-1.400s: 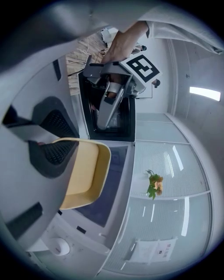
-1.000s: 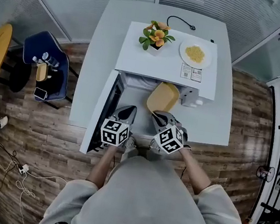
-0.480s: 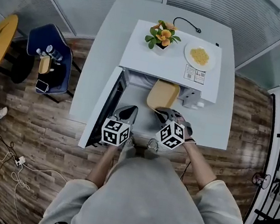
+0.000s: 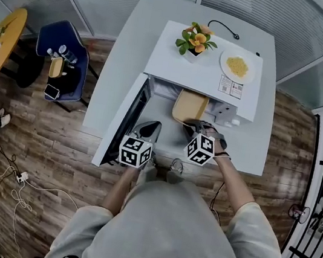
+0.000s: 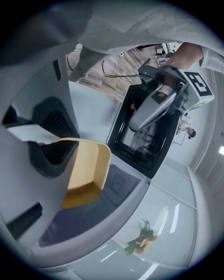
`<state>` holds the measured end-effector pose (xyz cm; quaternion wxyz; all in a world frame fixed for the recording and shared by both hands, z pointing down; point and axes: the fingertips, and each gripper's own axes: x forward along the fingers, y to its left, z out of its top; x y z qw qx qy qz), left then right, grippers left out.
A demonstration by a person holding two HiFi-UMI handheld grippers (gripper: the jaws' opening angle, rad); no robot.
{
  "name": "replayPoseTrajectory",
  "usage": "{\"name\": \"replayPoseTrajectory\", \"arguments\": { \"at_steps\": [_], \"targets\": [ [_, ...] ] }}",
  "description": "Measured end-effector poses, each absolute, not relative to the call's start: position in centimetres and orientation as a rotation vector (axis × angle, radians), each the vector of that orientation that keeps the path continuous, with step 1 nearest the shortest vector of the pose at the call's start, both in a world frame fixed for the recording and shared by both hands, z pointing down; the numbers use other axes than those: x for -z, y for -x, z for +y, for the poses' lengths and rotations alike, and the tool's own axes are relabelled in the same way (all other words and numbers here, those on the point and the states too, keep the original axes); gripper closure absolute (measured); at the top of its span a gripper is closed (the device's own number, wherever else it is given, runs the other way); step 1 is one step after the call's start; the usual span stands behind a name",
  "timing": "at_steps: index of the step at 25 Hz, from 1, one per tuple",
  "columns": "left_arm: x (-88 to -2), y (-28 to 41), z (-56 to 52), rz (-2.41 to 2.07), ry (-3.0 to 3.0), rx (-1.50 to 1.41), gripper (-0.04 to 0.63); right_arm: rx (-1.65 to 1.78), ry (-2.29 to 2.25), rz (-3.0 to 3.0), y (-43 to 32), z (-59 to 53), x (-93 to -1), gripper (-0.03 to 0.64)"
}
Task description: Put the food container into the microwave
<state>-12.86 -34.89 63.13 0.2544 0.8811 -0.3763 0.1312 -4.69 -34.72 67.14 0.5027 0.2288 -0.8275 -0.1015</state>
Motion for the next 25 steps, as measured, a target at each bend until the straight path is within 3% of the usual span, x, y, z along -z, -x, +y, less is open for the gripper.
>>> {"name": "replayPoseTrajectory", "arguments": {
  "at_steps": [25],
  "targets": [
    [-63.7, 14.0, -35.4, -1.062, -2.383, -0.417, 0.584, 0.233, -0.589, -1.959, 4.4, -42.8, -68.3, 0.592]
  ]
}}
